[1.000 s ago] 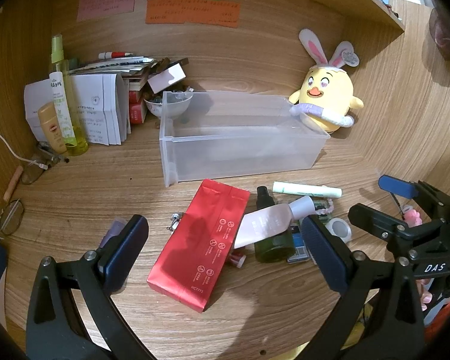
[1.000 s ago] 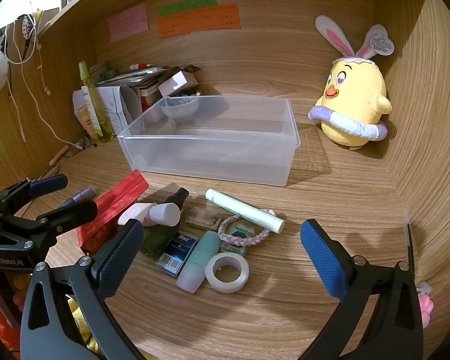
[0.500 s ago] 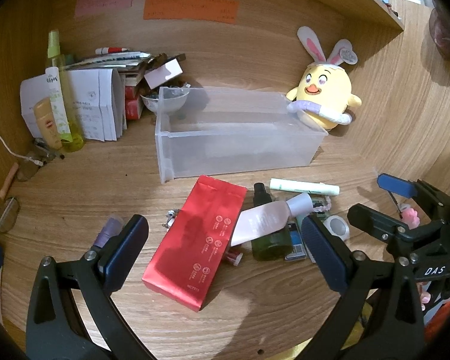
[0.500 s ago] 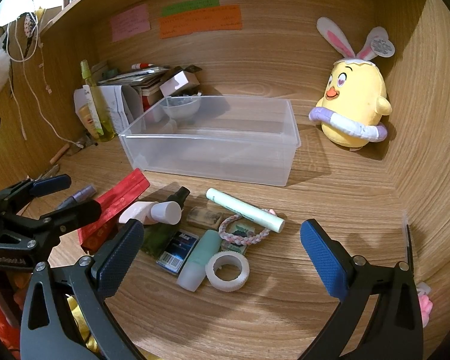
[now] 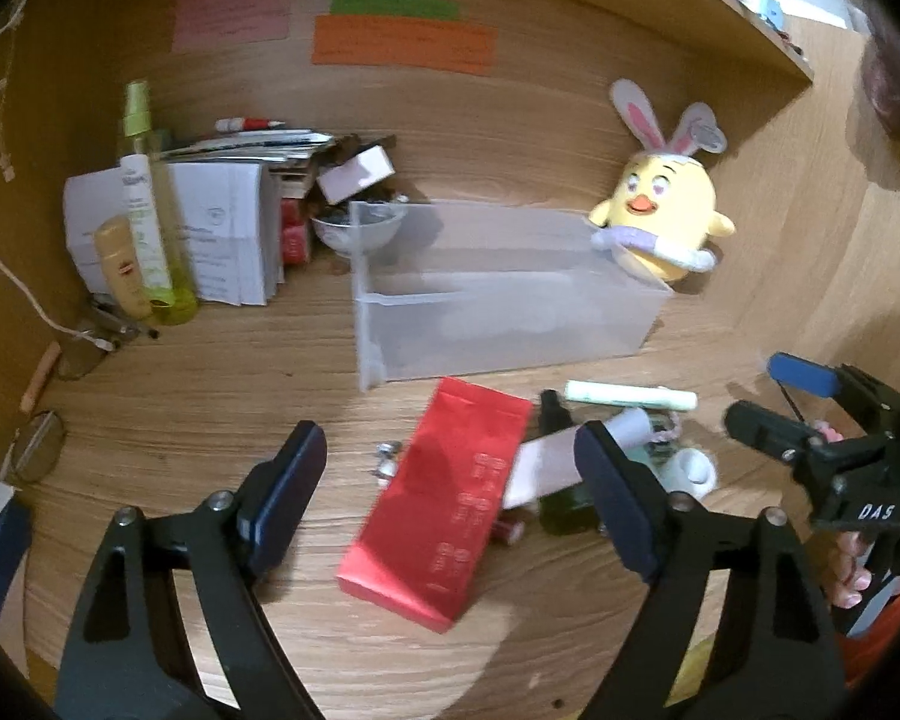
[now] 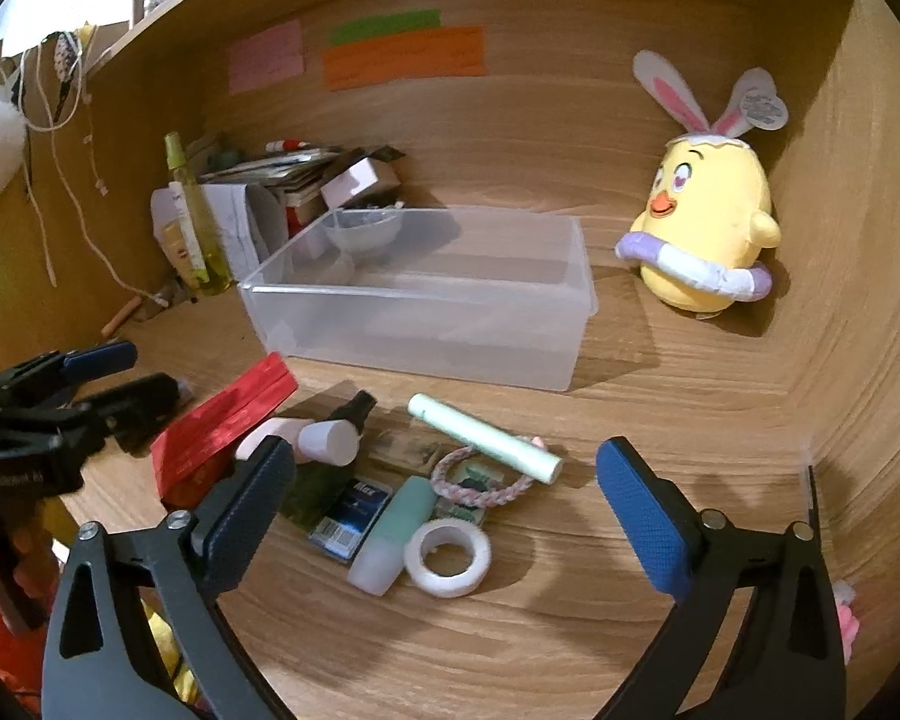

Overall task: Organize objects
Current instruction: 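Grasp the dark purple spray bottle with the left tool while the right tool grasps the white tape roll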

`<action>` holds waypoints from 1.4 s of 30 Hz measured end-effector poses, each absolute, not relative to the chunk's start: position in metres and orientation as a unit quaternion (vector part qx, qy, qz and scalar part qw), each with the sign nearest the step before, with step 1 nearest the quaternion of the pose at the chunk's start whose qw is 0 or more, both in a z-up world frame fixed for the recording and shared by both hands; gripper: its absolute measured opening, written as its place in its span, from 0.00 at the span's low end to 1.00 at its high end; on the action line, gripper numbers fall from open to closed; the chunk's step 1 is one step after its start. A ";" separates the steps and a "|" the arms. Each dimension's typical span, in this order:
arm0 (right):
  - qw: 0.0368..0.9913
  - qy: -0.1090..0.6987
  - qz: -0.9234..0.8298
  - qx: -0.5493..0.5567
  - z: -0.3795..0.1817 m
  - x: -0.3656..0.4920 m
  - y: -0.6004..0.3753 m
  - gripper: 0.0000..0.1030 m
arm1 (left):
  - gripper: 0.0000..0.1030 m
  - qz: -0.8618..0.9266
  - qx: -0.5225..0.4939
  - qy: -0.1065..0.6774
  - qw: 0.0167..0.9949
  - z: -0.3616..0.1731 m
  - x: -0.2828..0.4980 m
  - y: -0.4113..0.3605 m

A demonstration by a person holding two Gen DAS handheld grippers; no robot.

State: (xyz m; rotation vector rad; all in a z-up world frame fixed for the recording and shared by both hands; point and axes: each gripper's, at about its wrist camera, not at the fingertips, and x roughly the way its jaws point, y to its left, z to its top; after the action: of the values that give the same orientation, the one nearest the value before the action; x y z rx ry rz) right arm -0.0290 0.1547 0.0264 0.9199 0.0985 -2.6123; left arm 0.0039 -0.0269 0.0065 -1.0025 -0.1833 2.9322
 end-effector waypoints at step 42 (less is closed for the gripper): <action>0.217 0.025 -0.877 0.429 -0.028 -0.034 0.160 0.56 | 0.25 0.905 -0.406 -0.104 -0.074 -0.061 -0.006 -0.107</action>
State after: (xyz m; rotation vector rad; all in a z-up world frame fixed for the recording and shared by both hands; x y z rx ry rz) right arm -0.0344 0.1599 -0.0278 1.1891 0.0695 -2.4285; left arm -0.0059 -0.1069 -0.0609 -1.3406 -0.3428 2.9848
